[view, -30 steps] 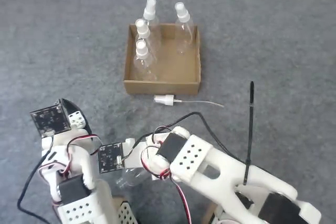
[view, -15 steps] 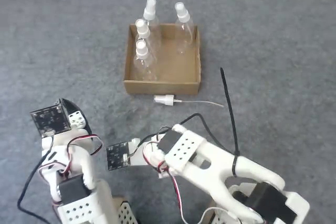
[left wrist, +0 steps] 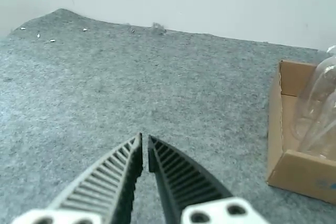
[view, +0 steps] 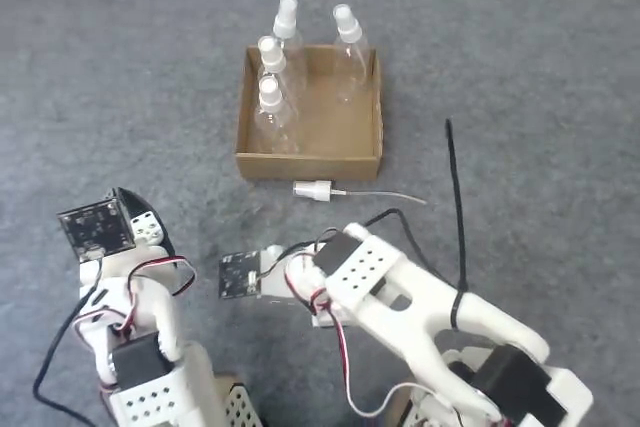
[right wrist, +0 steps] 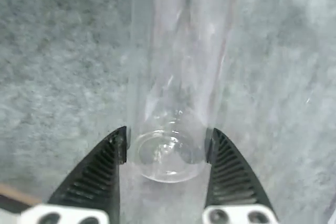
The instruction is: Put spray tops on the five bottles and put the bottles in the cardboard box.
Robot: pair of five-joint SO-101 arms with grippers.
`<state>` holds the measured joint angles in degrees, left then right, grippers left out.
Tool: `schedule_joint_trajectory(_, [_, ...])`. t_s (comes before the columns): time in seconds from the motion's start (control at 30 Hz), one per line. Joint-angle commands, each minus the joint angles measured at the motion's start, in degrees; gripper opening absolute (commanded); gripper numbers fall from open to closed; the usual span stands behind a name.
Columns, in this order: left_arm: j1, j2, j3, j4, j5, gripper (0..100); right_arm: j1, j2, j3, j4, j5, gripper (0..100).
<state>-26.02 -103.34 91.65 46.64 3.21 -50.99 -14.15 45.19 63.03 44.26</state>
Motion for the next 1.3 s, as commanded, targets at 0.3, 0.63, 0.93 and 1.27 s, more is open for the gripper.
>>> schedule_joint_trajectory(0.3, [-0.1, -0.4, -1.1, -1.9, -0.1, 1, 13.0, -22.0, -2.6, 14.2, -1.7, 3.8])
schedule_joint_trajectory(0.63, [0.0, -0.4, -1.0, -1.9, -0.1, 1, 21.6, -26.8, -1.1, 19.6, -1.1, 3.8])
schedule_joint_trajectory(0.93, [0.0, -0.4, -1.0, -1.9, -0.1, 1, 25.8, -26.8, 6.2, 19.3, 3.7, 12.6])
schedule_joint_trajectory(1.27, [0.0, -0.4, -1.0, -1.9, -0.1, 1, 25.5, -27.3, 8.4, 19.3, 1.1, 27.8])
